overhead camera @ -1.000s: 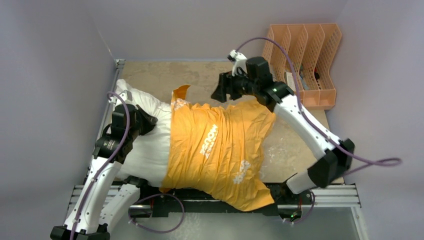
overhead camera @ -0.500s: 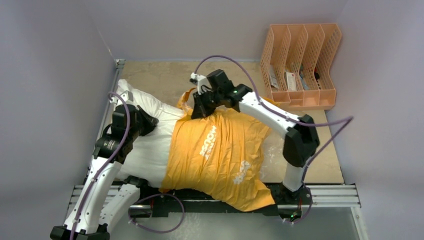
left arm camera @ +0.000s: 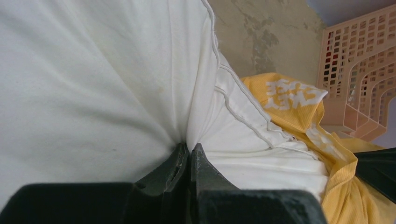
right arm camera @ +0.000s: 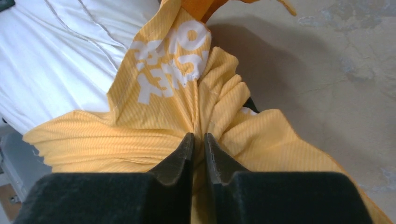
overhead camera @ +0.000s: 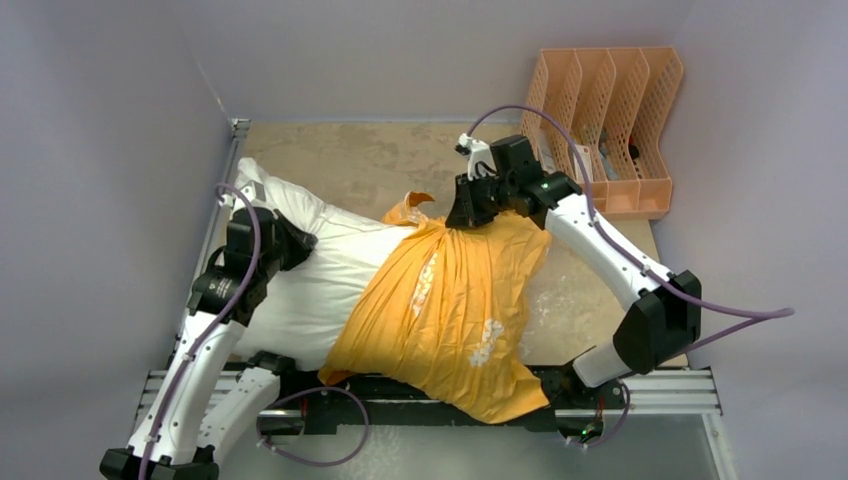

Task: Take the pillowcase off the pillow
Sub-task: Remove the pillow from the pillowcase.

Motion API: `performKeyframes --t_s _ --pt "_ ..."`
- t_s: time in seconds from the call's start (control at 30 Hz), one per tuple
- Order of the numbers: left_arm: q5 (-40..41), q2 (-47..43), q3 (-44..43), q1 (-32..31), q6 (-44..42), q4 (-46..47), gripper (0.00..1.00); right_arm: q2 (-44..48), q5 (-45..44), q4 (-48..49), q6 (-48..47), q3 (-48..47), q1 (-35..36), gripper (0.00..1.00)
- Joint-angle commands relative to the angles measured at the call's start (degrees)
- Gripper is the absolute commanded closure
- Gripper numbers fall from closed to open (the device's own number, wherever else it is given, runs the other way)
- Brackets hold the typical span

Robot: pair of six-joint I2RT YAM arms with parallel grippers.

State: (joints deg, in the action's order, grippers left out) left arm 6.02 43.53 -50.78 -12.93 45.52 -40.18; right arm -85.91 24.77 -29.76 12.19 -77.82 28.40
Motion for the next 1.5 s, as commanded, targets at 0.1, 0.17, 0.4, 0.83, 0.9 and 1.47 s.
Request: performKeyframes --t_s 0.1,0.17,0.4,0.83,0.9,1.47 --pt "8.49 4.65 -3.1 1.41 -4.14 -5.09 1.0 0.15 -4.26 -4.54 -1.92 -9.51 -2.95 0.38" --pt "8.23 8.18 -4.9 1.39 -4.94 -3.68 1.0 1.18 -8.26 -6.13 -1.9 -11.36 -3.0 0.31" --pt "6.61 22.28 -15.0 4.64 -5.7 5.23 1.0 6.08 -8.95 -11.55 -4.56 -13.54 -2.99 0.18" --pt "-10.67 47.67 -43.69 14.42 -9.05 5.95 0.49 8.82 -23.49 0.05 -7.78 -2.83 25.94 0.17" --pt "-9.61 44.61 -42.62 14.48 -10.05 5.28 0.41 10.78 -25.41 12.38 -11.16 3.82 27.7 0.18" --pt "1.22 11.96 -23.83 14.55 -11.29 -16.0 0.22 2.75 -24.23 67.27 -64.54 29.84 48.77 0.11"
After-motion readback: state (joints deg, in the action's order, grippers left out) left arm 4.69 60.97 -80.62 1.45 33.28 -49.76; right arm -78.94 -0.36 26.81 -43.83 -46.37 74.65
